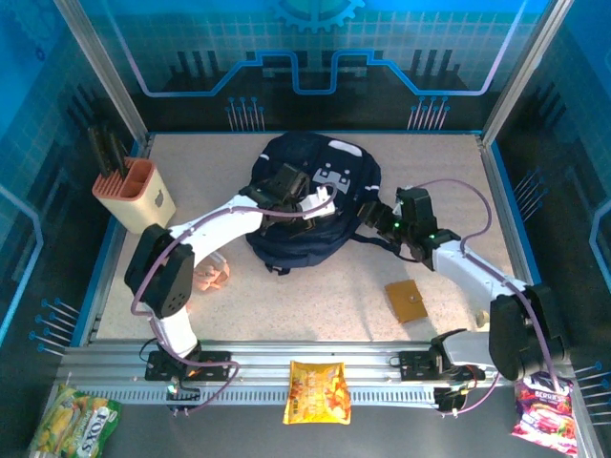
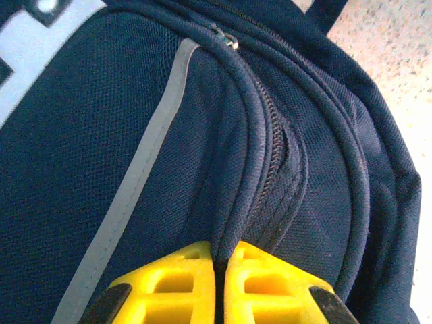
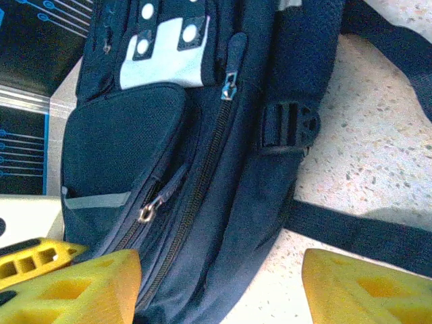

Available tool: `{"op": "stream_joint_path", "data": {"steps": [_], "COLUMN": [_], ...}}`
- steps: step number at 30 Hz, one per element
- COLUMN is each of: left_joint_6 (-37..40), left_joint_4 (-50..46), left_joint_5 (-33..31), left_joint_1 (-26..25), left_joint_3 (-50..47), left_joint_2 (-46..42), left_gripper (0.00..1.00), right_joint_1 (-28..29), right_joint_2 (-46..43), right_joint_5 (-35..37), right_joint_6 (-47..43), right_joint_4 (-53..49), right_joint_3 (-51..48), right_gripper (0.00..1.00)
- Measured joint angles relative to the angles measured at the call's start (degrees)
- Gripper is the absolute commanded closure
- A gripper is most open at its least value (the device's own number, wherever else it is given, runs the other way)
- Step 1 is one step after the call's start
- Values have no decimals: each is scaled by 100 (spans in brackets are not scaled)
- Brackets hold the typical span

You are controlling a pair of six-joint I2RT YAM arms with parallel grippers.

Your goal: Pack books, pencil case, and school supplies into a backpack

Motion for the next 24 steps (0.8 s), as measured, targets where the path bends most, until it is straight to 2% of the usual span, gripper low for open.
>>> {"op": "stream_joint_path", "data": {"steps": [7,16,24], "left_joint_6": [-254,-592,-625], "left_joint_4": [411,743,809], "left_joint_5": [245,514,581], "left_joint_1": [37,94,94], "left_joint_3": [-616,-1165,-1228], "left_joint_2": [-492,-898,-933], "left_gripper": [97,97,96], "right_joint_1": [-109,-501,-520], "right_joint_2": [778,2625,3746], "right_joint_5": [-243,-951,-1222], "right_joint_6": [-415,-1132,-1832], "right_joint_4": [-26,57,-236], "right_joint_3": [791,2341,3462], "right_gripper": [40,54,50]}}
